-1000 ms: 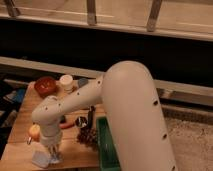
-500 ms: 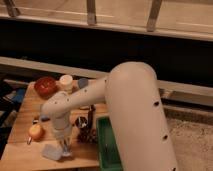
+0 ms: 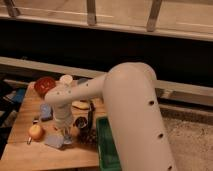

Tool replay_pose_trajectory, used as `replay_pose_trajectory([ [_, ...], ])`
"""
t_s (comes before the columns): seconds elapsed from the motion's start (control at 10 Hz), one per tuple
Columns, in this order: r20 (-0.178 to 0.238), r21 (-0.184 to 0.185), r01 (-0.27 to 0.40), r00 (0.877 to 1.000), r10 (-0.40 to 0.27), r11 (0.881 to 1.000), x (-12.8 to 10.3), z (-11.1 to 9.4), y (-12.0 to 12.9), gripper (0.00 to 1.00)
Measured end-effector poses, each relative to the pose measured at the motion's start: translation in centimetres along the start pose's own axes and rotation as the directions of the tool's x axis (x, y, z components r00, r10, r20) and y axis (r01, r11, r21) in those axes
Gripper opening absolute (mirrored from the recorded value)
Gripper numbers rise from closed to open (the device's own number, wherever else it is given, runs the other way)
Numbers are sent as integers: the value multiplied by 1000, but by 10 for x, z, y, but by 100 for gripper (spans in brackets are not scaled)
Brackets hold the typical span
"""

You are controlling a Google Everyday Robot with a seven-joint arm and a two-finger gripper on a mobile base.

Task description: Wipe table surface with towel

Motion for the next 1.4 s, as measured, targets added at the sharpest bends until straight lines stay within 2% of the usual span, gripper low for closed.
replay_pose_trajectory([
  [0.2,19,-30,67,998,-67,997,2,1,34,0],
  [0.4,5,-61,112,994,-112,992,20,11,63,0],
  [0.5,-6,-72,112,994,-113,991,34,18,73,0],
  [0.7,-28,-77,85,996,-88,993,59,27,77,0],
  [1.0,-32,-76,27,999,-29,997,71,30,57,0],
  [1.2,-6,-85,-8,1000,7,996,52,21,24,0],
  [1.4,19,-91,-12,1000,14,996,27,9,-2,0],
])
